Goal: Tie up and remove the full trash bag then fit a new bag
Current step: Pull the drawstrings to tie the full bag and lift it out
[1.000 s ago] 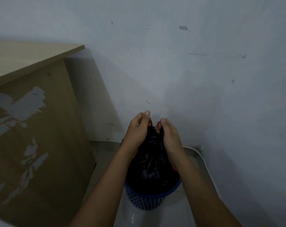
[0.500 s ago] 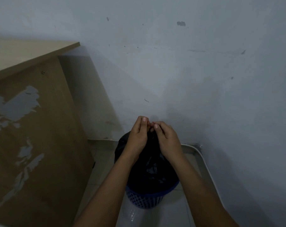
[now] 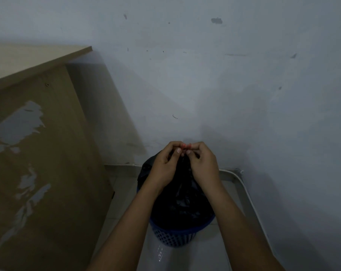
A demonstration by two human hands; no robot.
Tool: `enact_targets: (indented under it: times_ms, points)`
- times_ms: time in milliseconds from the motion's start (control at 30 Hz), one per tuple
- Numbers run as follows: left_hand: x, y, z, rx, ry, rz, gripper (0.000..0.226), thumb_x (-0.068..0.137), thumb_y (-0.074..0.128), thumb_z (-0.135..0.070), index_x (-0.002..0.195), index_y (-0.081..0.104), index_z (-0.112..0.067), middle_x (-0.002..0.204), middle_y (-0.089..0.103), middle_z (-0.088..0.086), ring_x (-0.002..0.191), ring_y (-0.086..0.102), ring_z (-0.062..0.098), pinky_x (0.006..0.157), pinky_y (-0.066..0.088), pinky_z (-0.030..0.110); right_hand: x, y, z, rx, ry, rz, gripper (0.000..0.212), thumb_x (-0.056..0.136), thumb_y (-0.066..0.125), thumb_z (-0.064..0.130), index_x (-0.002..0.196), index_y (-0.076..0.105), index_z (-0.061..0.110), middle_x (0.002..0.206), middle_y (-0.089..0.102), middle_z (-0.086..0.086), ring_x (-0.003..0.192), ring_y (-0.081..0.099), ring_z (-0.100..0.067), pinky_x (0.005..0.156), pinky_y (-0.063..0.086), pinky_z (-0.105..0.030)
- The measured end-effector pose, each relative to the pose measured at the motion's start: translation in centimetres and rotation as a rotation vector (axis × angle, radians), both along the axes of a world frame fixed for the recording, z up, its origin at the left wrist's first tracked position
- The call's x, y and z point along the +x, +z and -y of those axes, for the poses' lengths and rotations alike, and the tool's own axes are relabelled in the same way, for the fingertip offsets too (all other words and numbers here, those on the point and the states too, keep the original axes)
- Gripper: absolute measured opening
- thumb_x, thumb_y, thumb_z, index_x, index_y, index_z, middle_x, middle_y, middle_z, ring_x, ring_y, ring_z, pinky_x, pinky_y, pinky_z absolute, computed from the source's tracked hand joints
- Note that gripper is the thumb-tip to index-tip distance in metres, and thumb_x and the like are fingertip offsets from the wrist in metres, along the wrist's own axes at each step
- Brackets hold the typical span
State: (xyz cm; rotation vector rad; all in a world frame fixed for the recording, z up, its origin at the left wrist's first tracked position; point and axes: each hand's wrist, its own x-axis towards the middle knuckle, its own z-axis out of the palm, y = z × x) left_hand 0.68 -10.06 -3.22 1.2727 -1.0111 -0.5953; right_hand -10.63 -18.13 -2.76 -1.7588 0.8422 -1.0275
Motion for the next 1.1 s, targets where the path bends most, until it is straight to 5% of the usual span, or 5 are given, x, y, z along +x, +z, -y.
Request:
enact_targets:
  times_ms: [167, 300, 533, 833, 1100]
  points:
    - [0.6, -0.3, -0.3, 0.002, -0.014, 0.016, 0.018, 0.11, 0.051, -0.014, 0.119, 0.065, -0.02, 0.113, 0.074, -0.001, 0.111, 0.069, 0.015, 0.096, 0.051, 0.022, -0.4, 0.5, 0.3, 0.051, -0.001, -0.031, 0.02, 0.102, 0.07, 0.009, 0.108, 0.05, 0.006, 0.099, 0.076, -0.005, 0.09, 0.073, -0.009, 0.07, 0.05, -0.012]
    - [0.7, 0.0, -0.4, 0.008, -0.012, 0.059, 0.012, 0.11, 0.052, -0.019, 0.12, 0.054, -0.025, 0.101, 0.073, 0.005, 0.106, 0.071, 0.019, 0.095, 0.053, 0.026, -0.8, 0.7, 0.3, 0.076, 0.012, -0.007, 0.028, 0.101, 0.07, 0.011, 0.11, 0.043, 0.01, 0.098, 0.079, -0.004, 0.088, 0.074, -0.004, 0.071, 0.05, -0.011]
    - [1.2, 0.4, -0.3, 0.052, -0.042, 0.029, 0.025, 0.108, 0.055, -0.026, 0.125, 0.038, -0.032, 0.096, 0.075, 0.007, 0.083, 0.068, 0.023, 0.082, 0.052, 0.039, -1.1, 0.5, 0.3, 0.175, 0.023, 0.075, 0.012, 0.099, 0.075, 0.014, 0.11, 0.071, 0.015, 0.091, 0.081, 0.018, 0.089, 0.077, -0.002, 0.08, 0.061, -0.023]
    - [1.1, 1.1, -0.6, 0.063, -0.14, 0.022, 0.028, 0.106, 0.059, -0.033, 0.128, 0.042, -0.032, 0.096, 0.075, 0.005, 0.09, 0.069, 0.02, 0.087, 0.053, 0.034, -1.1, 0.7, -0.1, 0.132, 0.038, 0.22, 0.014, 0.098, 0.077, 0.016, 0.108, 0.086, 0.02, 0.097, 0.084, 0.005, 0.097, 0.08, -0.013, 0.087, 0.063, -0.031]
    - [1.5, 1.8, -0.8, 0.081, -0.178, -0.065, 0.025, 0.103, 0.066, -0.035, 0.125, 0.053, -0.032, 0.098, 0.077, 0.009, 0.096, 0.072, 0.02, 0.097, 0.053, 0.04, -1.2, 1.0, -0.2, 0.199, 0.097, 0.347, 0.003, 0.092, 0.084, 0.017, 0.094, 0.084, 0.018, 0.086, 0.082, -0.007, 0.082, 0.079, -0.018, 0.073, 0.06, -0.025]
